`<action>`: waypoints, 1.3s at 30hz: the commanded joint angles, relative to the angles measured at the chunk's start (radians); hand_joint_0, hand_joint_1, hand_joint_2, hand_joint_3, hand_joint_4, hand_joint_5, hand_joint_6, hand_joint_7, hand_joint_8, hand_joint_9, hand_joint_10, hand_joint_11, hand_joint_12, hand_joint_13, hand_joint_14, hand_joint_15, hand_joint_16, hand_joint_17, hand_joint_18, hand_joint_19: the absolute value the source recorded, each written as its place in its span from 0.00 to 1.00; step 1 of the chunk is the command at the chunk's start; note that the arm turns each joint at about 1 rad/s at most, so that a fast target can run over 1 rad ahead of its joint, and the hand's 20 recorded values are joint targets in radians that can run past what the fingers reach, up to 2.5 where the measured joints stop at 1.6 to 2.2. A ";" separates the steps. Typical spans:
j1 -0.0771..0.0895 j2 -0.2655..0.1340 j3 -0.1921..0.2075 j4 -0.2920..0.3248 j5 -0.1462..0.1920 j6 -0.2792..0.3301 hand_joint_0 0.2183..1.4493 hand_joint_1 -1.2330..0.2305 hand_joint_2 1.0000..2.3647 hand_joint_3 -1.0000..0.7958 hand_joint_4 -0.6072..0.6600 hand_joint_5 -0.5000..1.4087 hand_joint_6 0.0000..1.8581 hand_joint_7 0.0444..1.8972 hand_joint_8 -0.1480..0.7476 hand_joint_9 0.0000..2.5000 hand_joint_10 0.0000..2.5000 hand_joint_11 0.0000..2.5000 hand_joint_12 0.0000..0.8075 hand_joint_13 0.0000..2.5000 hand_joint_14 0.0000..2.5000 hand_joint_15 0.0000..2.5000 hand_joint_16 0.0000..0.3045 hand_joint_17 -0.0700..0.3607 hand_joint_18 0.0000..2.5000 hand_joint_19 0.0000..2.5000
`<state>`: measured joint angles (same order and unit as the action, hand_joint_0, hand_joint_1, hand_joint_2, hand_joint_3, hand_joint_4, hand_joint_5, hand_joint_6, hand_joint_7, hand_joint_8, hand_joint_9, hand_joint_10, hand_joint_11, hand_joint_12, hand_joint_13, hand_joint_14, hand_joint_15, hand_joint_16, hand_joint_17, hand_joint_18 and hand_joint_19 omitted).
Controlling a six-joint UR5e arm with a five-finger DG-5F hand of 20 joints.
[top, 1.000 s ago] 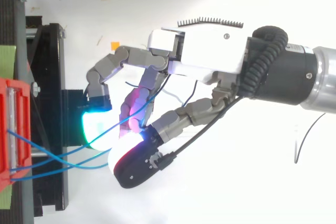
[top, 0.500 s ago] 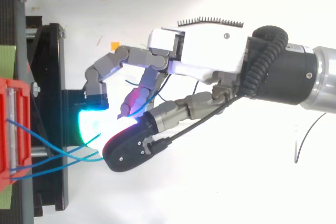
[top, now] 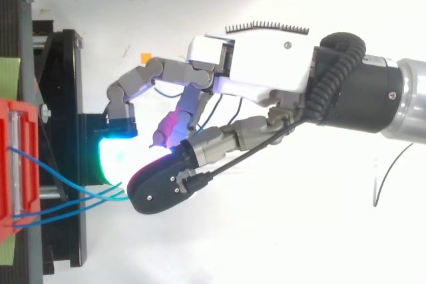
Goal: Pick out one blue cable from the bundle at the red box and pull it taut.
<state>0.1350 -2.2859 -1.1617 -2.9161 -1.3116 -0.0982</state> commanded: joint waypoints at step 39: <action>0.005 0.000 0.000 0.000 0.005 -0.005 0.32 0.35 0.00 0.29 0.49 0.22 0.45 0.54 0.49 0.56 0.01 0.31 0.51 0.40 0.01 0.23 0.18 0.46 0.36 0.33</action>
<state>0.1387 -2.2867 -1.1620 -2.9161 -1.3072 -0.1028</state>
